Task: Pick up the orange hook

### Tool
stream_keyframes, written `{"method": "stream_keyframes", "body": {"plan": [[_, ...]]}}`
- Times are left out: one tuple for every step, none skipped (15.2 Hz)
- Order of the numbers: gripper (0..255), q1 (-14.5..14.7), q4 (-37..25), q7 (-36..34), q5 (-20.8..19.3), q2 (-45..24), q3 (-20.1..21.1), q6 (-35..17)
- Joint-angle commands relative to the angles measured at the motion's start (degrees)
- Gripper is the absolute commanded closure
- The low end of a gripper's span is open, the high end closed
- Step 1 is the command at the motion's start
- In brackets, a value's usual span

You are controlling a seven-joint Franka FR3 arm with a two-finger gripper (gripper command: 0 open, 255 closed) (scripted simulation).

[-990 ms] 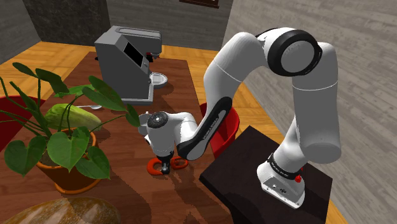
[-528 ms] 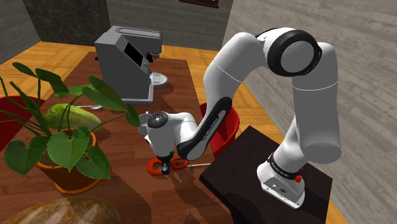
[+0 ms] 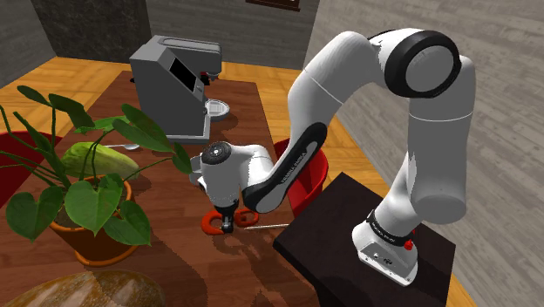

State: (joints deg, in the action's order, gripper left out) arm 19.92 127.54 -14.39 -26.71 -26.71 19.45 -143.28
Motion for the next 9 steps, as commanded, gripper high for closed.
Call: {"method": "stream_keyframes", "body": {"plan": [[255, -0.49, 0.28, 0.8, 1.11, 1.54, 0.79, 1.16], [255, -0.74, 0.42, 1.2, 1.62, 2.27, 1.13, 1.68], [255, -0.97, 0.55, 1.61, 2.14, 2.99, 1.47, 2.21], [255, -1.2, 0.66, 2.01, 2.67, 3.71, 1.79, 2.74], [255, -1.43, 0.77, 2.42, 3.19, 4.43, 2.11, 3.27], [255, -1.64, 0.85, 2.83, 3.72, 5.14, 2.43, 3.82], [255, -1.85, 0.93, 3.25, 4.26, 5.85, 2.73, 4.36], [255, -1.88, 0.95, 3.31, 4.34, 5.96, 2.77, 4.44], [255, -1.87, 0.94, 3.31, 4.34, 5.96, 2.77, 4.44]]}}
